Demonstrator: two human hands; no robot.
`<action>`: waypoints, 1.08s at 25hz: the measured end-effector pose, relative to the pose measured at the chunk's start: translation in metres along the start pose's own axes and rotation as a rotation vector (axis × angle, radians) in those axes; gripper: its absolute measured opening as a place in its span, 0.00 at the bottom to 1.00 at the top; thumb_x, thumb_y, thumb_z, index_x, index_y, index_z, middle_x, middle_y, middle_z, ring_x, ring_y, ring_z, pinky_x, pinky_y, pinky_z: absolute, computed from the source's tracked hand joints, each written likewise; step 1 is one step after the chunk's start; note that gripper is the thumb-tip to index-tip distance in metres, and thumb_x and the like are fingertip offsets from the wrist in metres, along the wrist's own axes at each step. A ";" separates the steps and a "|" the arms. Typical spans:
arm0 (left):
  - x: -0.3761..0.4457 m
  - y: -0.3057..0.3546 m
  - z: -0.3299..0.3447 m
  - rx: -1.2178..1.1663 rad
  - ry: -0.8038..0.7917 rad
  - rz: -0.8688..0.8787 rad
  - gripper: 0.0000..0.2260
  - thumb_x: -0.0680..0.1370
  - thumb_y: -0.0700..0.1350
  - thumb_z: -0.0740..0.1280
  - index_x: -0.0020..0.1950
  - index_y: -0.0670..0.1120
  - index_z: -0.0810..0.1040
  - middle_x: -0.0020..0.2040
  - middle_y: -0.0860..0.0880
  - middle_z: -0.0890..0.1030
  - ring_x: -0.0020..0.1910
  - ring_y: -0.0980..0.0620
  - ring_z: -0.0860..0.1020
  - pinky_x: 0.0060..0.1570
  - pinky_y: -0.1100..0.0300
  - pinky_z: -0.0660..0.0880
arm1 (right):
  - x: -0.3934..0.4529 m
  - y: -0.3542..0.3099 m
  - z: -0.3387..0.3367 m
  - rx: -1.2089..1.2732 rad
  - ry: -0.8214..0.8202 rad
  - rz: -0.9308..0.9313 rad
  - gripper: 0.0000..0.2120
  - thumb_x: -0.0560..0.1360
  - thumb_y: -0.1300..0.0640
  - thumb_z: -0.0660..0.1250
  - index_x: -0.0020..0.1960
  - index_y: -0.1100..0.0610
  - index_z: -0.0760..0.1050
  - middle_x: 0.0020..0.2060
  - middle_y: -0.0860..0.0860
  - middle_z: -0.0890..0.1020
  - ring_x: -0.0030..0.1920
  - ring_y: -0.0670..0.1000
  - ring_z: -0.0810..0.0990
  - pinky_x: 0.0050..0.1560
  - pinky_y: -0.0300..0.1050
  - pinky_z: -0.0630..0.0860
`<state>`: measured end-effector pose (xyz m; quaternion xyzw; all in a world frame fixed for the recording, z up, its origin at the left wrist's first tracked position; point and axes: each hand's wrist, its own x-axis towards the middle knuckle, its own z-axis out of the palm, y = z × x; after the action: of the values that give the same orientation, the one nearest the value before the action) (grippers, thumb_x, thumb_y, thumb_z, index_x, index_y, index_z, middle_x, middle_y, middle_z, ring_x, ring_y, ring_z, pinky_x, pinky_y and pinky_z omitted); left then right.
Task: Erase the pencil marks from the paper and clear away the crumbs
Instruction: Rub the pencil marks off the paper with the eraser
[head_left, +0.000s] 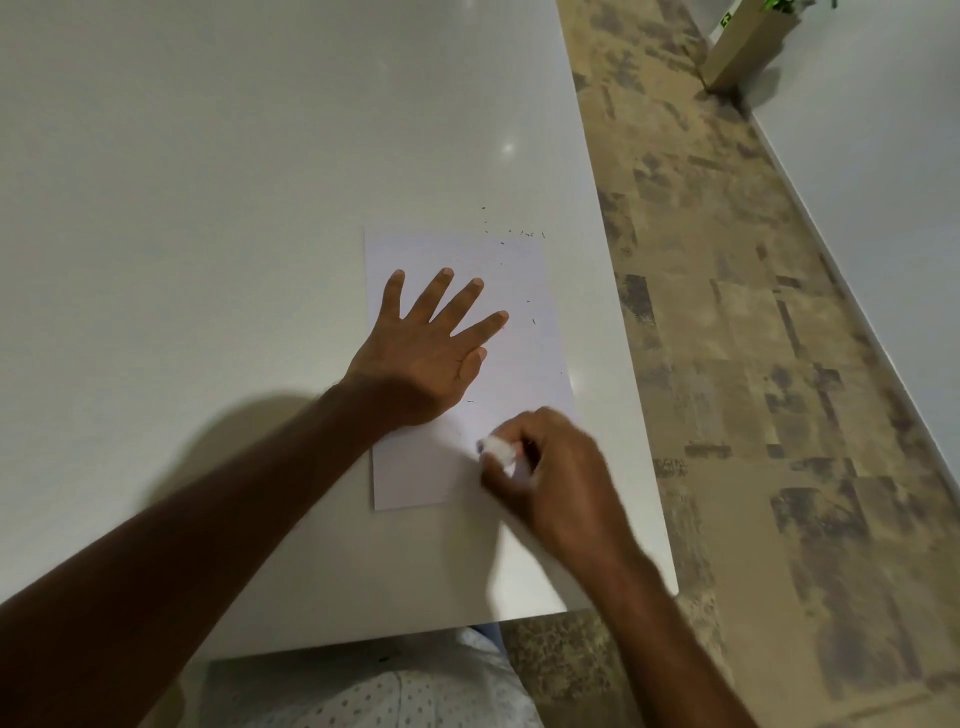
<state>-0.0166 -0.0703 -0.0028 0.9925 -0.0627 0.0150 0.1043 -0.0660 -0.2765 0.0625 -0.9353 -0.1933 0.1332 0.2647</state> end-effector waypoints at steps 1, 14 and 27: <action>0.001 0.000 0.000 0.001 0.000 0.003 0.25 0.84 0.58 0.38 0.82 0.62 0.43 0.84 0.51 0.43 0.82 0.45 0.41 0.76 0.33 0.39 | -0.009 0.000 0.007 -0.005 -0.081 -0.027 0.05 0.76 0.49 0.74 0.45 0.48 0.79 0.42 0.43 0.80 0.42 0.43 0.77 0.43 0.38 0.76; 0.001 -0.001 0.005 0.004 0.053 0.019 0.24 0.85 0.57 0.42 0.82 0.62 0.48 0.84 0.51 0.47 0.83 0.44 0.44 0.76 0.33 0.41 | 0.048 0.014 -0.002 -0.030 0.192 -0.007 0.07 0.76 0.50 0.72 0.42 0.51 0.80 0.39 0.45 0.81 0.40 0.46 0.78 0.43 0.48 0.78; 0.001 0.000 0.003 0.023 0.037 0.000 0.27 0.84 0.56 0.40 0.84 0.53 0.49 0.84 0.51 0.48 0.83 0.46 0.45 0.77 0.33 0.43 | 0.086 0.027 -0.025 -0.016 0.362 0.125 0.09 0.78 0.49 0.70 0.41 0.52 0.81 0.38 0.44 0.83 0.38 0.43 0.80 0.39 0.42 0.73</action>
<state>-0.0153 -0.0712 -0.0056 0.9931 -0.0606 0.0342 0.0940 0.0270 -0.2715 0.0562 -0.9563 -0.0851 -0.0226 0.2788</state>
